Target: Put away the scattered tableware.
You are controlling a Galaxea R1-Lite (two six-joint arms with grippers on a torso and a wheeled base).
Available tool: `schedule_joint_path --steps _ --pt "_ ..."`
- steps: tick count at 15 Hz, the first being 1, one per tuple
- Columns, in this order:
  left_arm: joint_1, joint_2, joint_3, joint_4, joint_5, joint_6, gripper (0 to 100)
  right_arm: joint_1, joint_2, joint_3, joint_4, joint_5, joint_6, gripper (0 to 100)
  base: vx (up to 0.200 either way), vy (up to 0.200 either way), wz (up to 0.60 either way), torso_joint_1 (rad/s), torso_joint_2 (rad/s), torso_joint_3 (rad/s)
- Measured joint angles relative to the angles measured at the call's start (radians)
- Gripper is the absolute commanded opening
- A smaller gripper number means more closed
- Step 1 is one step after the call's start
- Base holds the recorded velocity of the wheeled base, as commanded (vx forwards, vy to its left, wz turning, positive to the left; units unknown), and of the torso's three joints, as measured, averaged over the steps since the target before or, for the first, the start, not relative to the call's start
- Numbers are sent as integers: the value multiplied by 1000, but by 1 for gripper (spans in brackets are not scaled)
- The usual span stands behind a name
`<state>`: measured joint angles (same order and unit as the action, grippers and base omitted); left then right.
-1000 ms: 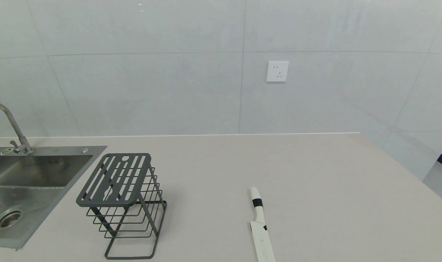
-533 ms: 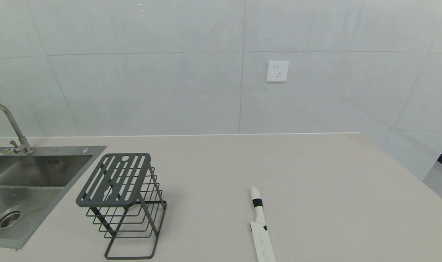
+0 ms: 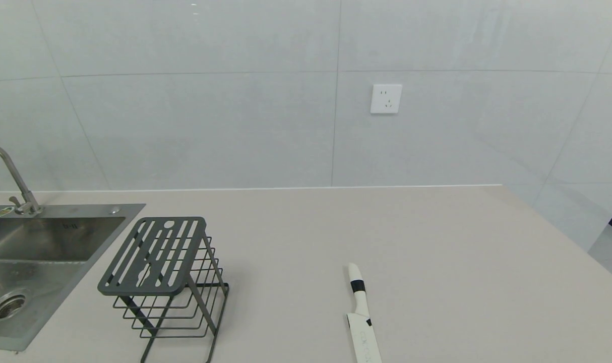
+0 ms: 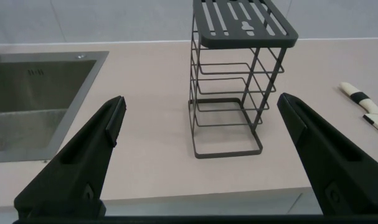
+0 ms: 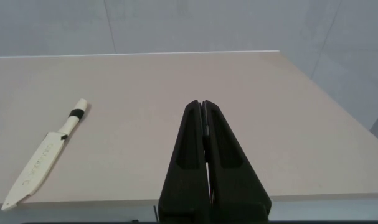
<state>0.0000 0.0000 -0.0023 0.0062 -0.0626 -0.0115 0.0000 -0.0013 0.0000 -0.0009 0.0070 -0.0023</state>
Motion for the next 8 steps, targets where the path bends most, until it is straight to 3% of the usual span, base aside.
schedule_joint_path --steps 2,8 --pt "0 0 0 -1 16 -28 100 0 0 0 0 0 1 0 0 0 0 0 0 0" --pt "0 0 0 -2 21 -28 100 0 3 -8 -8 30 -68 0 0 0 0 0 0 0"
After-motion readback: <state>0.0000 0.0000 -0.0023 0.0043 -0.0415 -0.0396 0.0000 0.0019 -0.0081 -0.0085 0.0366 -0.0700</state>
